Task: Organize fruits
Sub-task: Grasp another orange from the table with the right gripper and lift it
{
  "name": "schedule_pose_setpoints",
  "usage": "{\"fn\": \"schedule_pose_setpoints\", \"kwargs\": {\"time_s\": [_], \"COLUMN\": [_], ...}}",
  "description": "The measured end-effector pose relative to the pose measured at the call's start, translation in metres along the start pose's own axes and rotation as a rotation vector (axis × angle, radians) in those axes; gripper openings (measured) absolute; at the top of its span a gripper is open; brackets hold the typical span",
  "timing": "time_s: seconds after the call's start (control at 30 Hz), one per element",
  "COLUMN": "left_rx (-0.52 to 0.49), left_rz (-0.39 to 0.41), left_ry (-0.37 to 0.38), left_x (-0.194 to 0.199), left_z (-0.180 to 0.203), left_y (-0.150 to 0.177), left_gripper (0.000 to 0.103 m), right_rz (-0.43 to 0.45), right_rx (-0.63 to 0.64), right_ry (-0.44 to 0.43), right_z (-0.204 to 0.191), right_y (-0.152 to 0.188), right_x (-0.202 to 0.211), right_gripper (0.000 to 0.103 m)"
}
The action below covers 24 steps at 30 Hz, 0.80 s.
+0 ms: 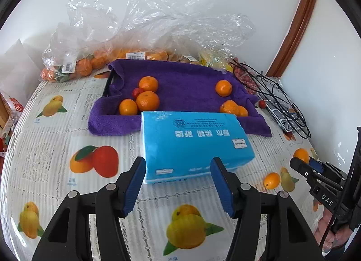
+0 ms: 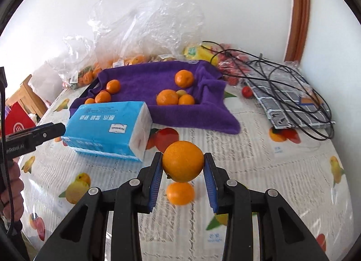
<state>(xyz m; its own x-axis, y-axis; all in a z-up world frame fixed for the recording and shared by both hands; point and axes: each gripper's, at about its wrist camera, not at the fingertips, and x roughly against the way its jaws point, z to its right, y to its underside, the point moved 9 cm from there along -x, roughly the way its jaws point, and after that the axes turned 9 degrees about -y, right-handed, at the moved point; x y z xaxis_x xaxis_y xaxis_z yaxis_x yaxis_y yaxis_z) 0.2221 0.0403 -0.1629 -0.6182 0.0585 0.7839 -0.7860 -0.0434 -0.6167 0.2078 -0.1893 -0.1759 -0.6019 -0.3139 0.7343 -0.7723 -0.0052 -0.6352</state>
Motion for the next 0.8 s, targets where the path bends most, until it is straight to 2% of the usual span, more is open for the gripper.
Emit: {"fn": "schedule_pose_setpoints", "kwargs": {"time_s": [0.23,0.57,0.8], "left_rx": [-0.034,-0.09,-0.181], "left_rz": [-0.013,-0.053,-0.067], "left_ry": [0.036,0.096,0.143], "left_x": [0.003,-0.004,-0.015], "left_z": [0.033,0.077,0.126], "left_y": [0.018,0.035,0.041], "left_gripper": [0.059,0.063,0.063], "right_rz": [0.026,0.052,0.051], "right_rx": [-0.04,-0.081,-0.115], "right_ry": [0.057,0.107,0.133], "right_z": [0.032,0.07,0.099], "right_y": [0.013,0.021,0.031], "right_x": [0.027,0.039,0.045], "right_gripper": [0.036,0.036,0.036]}}
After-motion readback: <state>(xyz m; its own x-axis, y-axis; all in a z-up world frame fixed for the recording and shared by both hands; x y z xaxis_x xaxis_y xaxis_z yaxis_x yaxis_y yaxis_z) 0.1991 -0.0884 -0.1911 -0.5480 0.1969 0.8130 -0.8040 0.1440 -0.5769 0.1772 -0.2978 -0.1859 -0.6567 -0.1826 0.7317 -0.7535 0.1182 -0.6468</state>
